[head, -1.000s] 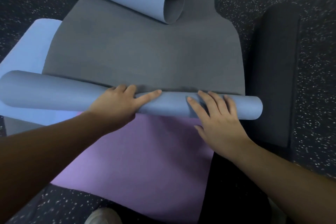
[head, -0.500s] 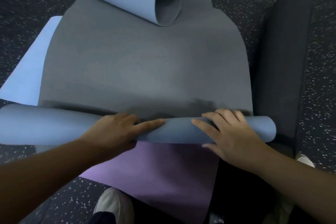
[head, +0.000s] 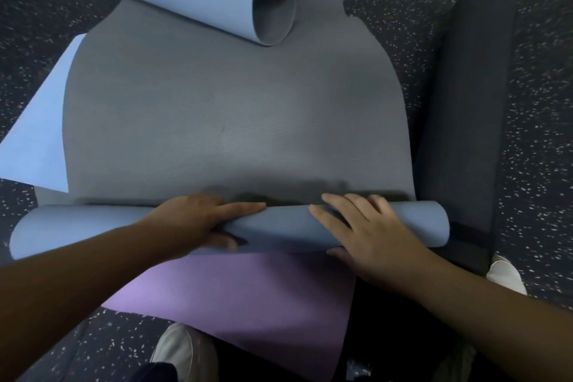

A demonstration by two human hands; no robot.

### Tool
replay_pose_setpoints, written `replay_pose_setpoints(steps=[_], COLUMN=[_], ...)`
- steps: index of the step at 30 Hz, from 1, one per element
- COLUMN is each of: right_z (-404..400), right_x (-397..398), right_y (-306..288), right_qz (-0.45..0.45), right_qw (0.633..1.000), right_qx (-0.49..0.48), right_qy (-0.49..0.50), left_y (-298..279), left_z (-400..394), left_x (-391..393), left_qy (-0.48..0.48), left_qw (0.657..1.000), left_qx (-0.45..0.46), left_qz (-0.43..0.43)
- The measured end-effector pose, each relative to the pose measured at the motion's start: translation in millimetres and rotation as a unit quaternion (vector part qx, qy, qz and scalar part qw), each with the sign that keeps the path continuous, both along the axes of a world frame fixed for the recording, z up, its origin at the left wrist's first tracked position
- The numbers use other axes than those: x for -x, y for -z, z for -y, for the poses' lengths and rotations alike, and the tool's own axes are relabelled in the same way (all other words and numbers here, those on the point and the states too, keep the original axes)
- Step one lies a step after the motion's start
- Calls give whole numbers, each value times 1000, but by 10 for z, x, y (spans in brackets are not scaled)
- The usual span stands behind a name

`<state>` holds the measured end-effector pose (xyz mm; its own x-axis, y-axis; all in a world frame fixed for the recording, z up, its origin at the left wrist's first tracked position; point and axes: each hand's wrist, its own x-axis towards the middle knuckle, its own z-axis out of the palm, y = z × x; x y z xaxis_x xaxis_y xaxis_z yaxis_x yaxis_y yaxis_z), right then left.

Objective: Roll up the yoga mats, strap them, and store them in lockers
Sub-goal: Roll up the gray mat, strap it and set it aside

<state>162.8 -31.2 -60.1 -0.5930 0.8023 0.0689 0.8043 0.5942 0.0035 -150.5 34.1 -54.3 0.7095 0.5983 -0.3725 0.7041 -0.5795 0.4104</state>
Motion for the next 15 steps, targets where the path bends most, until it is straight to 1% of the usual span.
replay_pose_setpoints(steps=[3,5,7,9,12,15], right_z=[100,171,214,213,146,36], right_x=[5,21,39,35,60,120], right_y=[43,85,135,194,220,172], right_qz=[-43,-54,-35,-3,38,36], right_qw=[997,996,998,998,997,997], right_qx=[-61,-68,-56,-68,-56,-42], right_qy=[-21,-21,-7,6,27,46], left_y=[9,42,70,90,99,71], left_z=[-74,-94,-84,-66,-22,36], left_x=[-33,-37,-32,-33,-48,-110], left_qy=[-18,-12,-14,-51,-78,-67], left_qw=[1000,1000,998,991,983,978], left_qx=[18,-6,-63,-115,-167,-197], left_qz=[-18,-17,-29,-37,-24,2])
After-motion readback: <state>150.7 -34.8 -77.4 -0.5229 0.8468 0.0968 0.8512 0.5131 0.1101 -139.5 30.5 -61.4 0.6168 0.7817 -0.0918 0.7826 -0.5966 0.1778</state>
